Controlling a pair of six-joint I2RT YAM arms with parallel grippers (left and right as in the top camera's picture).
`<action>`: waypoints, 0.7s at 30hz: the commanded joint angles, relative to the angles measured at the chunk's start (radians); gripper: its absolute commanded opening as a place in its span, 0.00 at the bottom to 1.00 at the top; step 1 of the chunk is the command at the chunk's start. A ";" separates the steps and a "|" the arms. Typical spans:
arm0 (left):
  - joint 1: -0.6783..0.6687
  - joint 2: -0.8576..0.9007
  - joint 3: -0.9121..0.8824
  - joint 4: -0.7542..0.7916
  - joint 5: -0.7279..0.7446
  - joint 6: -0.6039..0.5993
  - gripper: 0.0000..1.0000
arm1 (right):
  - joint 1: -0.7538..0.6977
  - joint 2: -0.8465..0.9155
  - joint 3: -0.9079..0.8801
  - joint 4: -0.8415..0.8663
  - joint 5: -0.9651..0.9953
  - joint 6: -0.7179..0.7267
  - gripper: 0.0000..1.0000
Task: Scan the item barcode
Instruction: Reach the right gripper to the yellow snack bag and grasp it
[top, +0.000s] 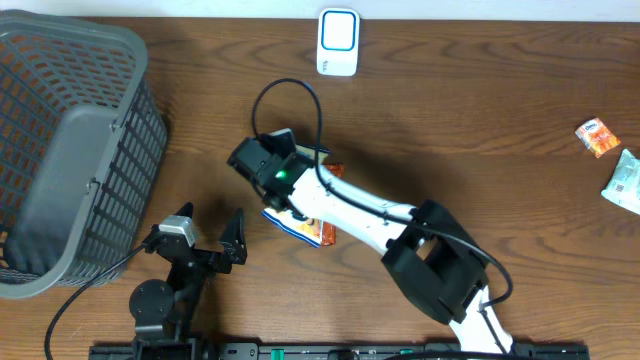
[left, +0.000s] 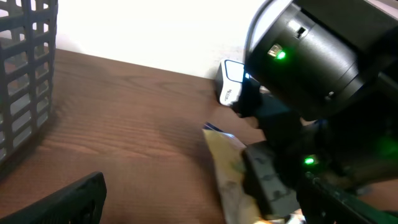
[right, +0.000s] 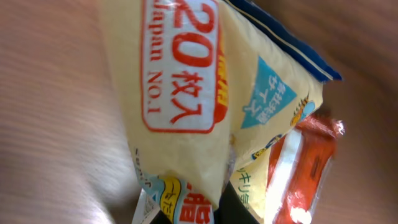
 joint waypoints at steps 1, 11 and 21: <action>0.005 -0.004 -0.028 -0.012 0.016 0.003 0.98 | -0.079 -0.056 0.026 -0.071 -0.182 -0.007 0.01; 0.005 -0.004 -0.028 -0.012 0.016 0.003 0.98 | -0.410 -0.215 0.068 -0.270 -1.197 -0.701 0.01; 0.005 -0.004 -0.028 -0.012 0.016 0.003 0.98 | -0.591 -0.197 0.006 -0.385 -1.597 -1.049 0.02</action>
